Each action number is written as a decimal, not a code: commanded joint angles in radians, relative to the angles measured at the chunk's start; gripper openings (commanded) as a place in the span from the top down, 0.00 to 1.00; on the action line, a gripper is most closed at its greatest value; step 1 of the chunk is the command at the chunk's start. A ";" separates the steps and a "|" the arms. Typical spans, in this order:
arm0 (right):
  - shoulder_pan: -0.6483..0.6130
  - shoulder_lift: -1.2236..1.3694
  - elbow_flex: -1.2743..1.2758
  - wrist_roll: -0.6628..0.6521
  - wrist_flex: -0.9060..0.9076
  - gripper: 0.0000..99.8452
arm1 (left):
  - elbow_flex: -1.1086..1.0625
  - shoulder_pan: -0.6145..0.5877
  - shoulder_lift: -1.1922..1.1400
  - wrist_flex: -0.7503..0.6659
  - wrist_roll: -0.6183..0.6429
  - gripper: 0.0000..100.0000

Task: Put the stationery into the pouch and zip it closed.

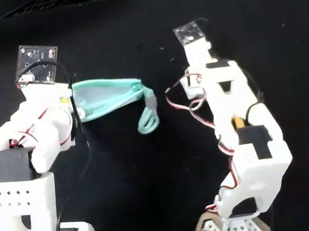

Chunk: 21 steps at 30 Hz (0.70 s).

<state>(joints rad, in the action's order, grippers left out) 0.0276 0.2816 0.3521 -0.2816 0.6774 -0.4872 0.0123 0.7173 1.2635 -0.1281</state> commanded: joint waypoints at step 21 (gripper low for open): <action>-0.077 -0.113 -0.102 -0.011 0.552 0.77 | -0.077 -0.016 -0.012 -0.005 -0.012 0.97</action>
<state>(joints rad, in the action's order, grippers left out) -0.0153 0.1695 0.3000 -0.2831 1.2221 -0.4979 0.0123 0.7173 1.2635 -0.1281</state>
